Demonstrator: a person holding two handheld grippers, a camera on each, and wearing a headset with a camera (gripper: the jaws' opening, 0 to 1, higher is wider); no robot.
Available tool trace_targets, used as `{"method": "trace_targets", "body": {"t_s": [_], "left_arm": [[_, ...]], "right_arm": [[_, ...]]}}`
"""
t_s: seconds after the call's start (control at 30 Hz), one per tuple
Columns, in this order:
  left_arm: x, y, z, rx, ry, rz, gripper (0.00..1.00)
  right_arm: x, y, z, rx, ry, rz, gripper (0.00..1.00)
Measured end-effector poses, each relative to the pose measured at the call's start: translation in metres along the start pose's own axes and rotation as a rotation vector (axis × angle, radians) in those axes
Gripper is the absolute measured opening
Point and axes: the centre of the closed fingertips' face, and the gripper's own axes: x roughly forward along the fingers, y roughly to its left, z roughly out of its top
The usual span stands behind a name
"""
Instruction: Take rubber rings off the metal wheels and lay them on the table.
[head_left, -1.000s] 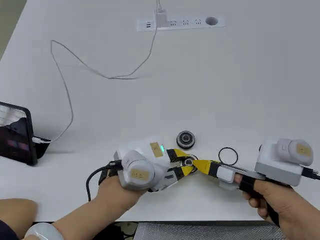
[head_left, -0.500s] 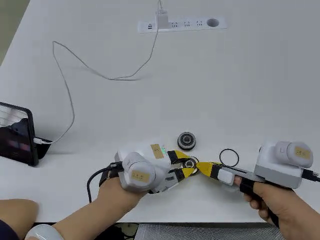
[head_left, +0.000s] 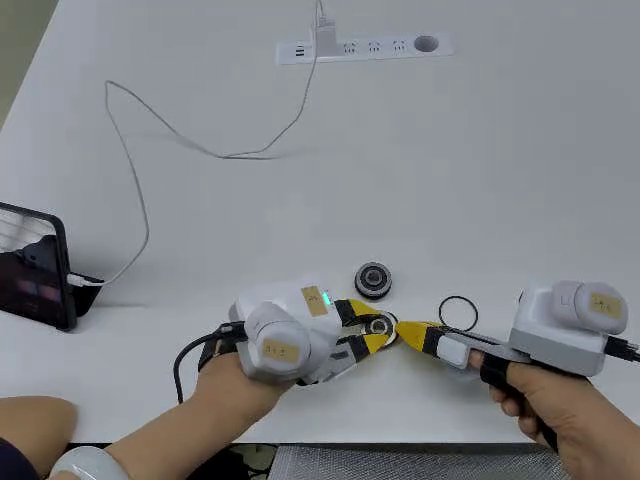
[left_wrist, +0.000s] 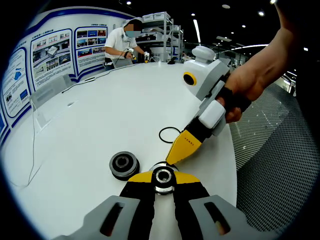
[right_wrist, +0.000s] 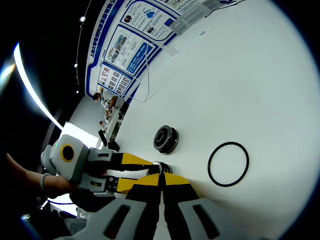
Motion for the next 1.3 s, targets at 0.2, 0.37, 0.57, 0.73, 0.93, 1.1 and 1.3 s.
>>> {"method": "trace_targets", "body": {"t_s": [0.2, 0.37, 0.57, 0.73, 0.93, 1.1, 1.3], "left_arm": [[0.0, 0.0, 0.0, 0.0, -0.001, -0.001, 0.14], [0.0, 0.0, 0.0, 0.0, -0.002, -0.001, 0.14], [0.0, 0.0, -0.001, 0.0, -0.002, -0.001, 0.14], [0.0, 0.0, -0.001, 0.0, -0.002, -0.001, 0.14], [0.0, 0.001, -0.001, 0.0, -0.002, -0.001, 0.14], [0.0, 0.0, 0.0, 0.0, -0.002, 0.0, 0.14], [0.0, 0.0, 0.0, 0.0, -0.002, -0.001, 0.14]], "right_arm": [[0.0, 0.0, 0.0, 0.0, -0.001, -0.001, 0.02], [0.0, 0.001, 0.0, 0.005, -0.001, 0.003, 0.02], [0.0, 0.004, 0.0, 0.017, -0.003, 0.007, 0.02], [0.001, 0.006, 0.0, 0.026, -0.002, 0.013, 0.02], [0.001, 0.01, 0.0, 0.035, -0.003, 0.021, 0.01], [0.001, 0.013, 0.0, 0.044, -0.002, 0.031, 0.01], [0.001, 0.016, 0.0, 0.053, -0.001, 0.047, 0.01]]}}
